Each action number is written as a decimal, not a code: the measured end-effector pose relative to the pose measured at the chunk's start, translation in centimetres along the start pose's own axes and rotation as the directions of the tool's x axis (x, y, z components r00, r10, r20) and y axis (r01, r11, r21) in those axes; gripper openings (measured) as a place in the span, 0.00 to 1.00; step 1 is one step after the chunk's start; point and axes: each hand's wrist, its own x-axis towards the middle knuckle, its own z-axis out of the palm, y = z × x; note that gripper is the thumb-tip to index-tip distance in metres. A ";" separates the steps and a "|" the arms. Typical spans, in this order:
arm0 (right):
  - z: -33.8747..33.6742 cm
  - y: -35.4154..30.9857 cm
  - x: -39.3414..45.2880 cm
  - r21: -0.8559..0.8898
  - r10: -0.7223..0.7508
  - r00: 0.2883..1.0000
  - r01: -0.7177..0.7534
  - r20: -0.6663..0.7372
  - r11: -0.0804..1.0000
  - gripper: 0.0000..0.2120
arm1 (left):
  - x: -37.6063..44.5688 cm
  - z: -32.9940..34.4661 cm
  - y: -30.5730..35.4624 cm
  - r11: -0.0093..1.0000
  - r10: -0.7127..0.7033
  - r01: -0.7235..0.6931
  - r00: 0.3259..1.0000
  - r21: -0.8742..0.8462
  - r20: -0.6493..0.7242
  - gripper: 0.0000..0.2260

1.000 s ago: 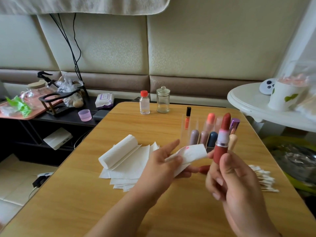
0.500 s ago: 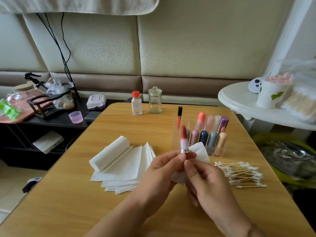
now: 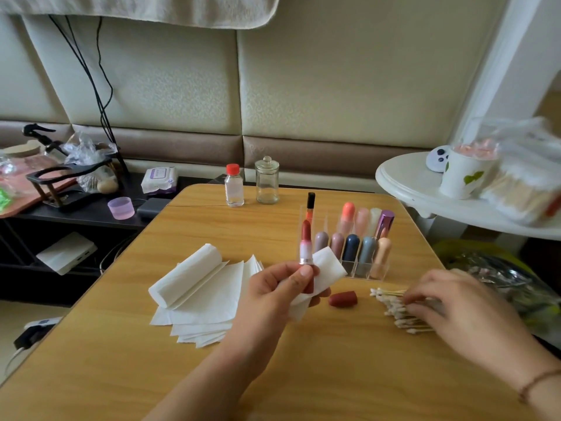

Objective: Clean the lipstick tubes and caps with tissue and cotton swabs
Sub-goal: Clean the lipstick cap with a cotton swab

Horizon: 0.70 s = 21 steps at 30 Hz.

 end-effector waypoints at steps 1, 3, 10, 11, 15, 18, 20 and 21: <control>0.4 0.3 -0.1 0.008 -0.009 1.000 0.009 -0.018 1.000 0.04 | -0.1 0.0 0.0 1.000 -0.007 0.007 1.000 0.014 0.003 0.09; 1.0 0.8 -0.2 -0.006 -0.019 0.997 0.018 -0.071 1.000 0.05 | -0.1 0.1 0.0 0.999 -0.018 0.018 1.000 0.045 0.005 0.11; 2.3 1.5 -0.6 -0.052 -0.165 0.946 0.157 -0.278 0.986 0.10 | -0.1 0.0 0.2 0.999 -0.018 0.018 1.000 0.034 0.021 0.11; 2.3 1.5 -0.6 -0.021 -0.172 0.934 0.174 -0.313 0.984 0.09 | -0.1 0.0 0.2 0.999 -0.017 0.016 0.999 0.032 0.028 0.10; 1.8 0.7 -0.5 0.156 -0.144 0.907 0.221 -0.395 0.963 0.03 | -0.1 -0.1 0.1 1.000 -0.007 0.006 0.999 0.024 0.038 0.08; 1.5 -0.5 -0.2 0.283 -0.118 0.902 0.251 -0.415 0.926 0.03 | 0.0 -0.2 0.1 1.000 -0.012 0.011 0.999 0.027 0.032 0.08; 1.0 -2.2 -0.1 0.361 -0.158 0.888 0.331 -0.432 0.872 0.07 | 0.0 -0.2 0.1 0.999 -0.016 0.015 0.999 0.033 0.031 0.09; 0.8 -3.1 0.1 0.382 -0.185 0.874 0.375 -0.449 0.845 0.09 | -0.1 -0.2 0.1 0.999 -0.018 0.017 0.999 0.040 0.036 0.09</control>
